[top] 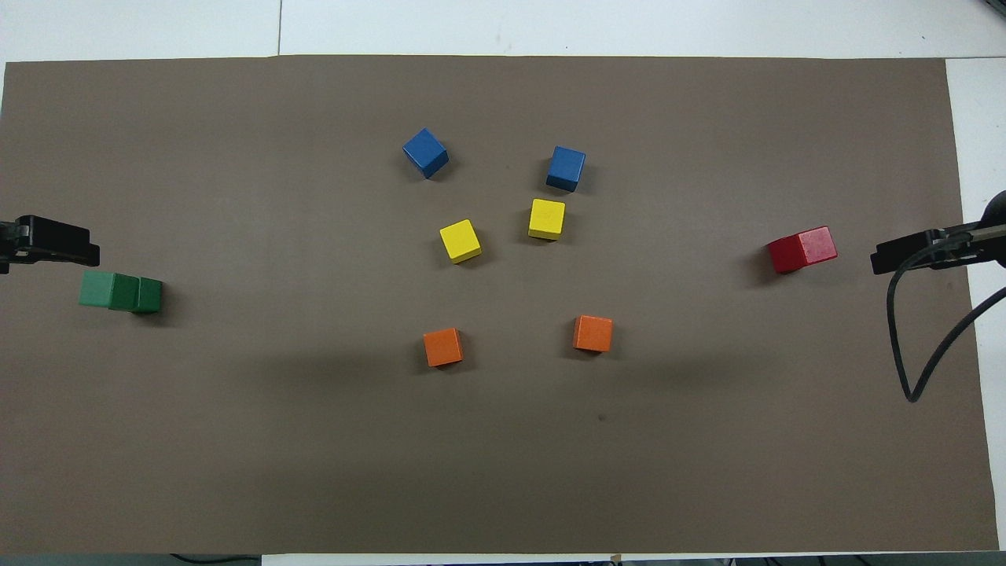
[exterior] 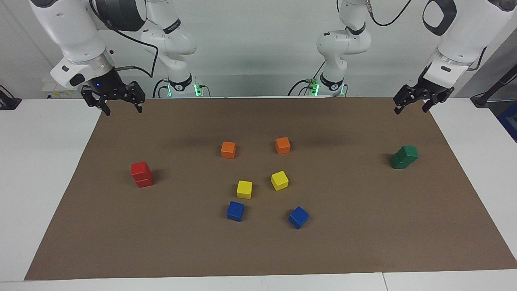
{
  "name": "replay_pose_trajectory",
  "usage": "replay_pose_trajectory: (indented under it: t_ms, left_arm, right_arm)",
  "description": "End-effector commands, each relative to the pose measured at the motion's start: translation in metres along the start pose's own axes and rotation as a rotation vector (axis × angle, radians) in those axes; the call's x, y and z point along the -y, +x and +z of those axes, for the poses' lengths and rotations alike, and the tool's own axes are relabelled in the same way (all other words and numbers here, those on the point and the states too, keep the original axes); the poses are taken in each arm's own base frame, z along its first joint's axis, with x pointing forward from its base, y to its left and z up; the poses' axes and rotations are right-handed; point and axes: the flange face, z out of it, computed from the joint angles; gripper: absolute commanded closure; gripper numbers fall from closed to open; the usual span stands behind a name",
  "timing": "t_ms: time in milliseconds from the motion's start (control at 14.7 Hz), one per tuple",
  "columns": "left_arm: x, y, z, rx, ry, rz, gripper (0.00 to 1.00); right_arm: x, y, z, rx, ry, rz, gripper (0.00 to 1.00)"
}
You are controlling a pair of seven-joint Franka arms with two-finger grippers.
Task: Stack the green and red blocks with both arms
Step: 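Place the red cube beside the first red with the right gripper and withdraw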
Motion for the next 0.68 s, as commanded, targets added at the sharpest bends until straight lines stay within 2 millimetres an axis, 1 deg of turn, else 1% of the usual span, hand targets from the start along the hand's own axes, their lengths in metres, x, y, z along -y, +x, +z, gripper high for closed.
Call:
replay_pose_trajectory:
  t_ms: [0,136,614]
  left_arm:
    - [-0.0007,0.0024,-0.0036,0.010,-0.005,-0.010,0.00]
    - [0.0000,0.0022,-0.0035,0.012,-0.006,-0.010,0.00]
    - [-0.0008,0.0026,-0.0031,0.009,-0.006,-0.007,0.00]
  right_arm:
    - [-0.0049,0.0019,-0.0026,0.012,-0.004,0.019,0.00]
    - [-0.0081,0.0021,-0.0031,0.007,-0.010,0.022,0.00]
    - [-0.0062,0.0005,-0.0013,0.005,-0.013,0.023,0.00]
